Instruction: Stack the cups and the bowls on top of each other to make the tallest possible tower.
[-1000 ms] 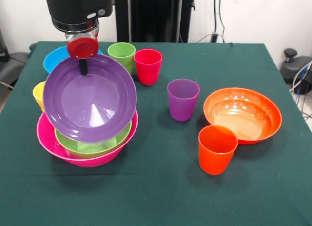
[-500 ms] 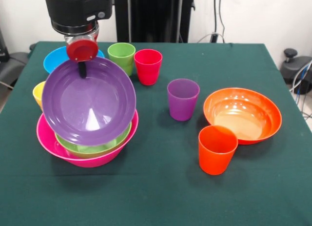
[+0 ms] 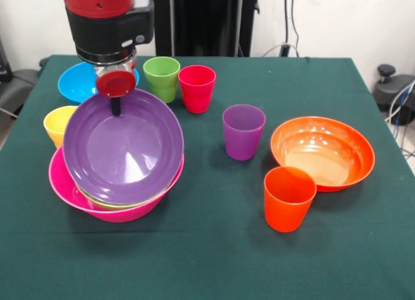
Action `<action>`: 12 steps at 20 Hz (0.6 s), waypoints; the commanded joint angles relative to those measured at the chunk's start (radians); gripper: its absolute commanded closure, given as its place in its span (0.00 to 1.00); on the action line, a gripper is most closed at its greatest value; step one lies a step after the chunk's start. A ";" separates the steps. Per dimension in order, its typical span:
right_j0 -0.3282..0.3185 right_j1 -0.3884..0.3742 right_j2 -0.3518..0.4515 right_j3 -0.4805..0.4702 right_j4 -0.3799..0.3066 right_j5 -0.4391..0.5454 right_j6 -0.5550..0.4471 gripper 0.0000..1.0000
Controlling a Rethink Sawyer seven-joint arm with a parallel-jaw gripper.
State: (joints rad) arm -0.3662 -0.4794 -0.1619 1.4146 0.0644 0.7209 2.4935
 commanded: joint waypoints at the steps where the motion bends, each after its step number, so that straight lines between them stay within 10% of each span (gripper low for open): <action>1: -0.003 0.059 0.111 -0.013 -0.068 -0.086 -0.079 1.00; 12: -0.034 0.095 0.120 -0.057 -0.079 -0.087 -0.120 1.00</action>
State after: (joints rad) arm -0.3765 -0.4600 -0.1609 1.4127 0.0646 0.6975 2.4935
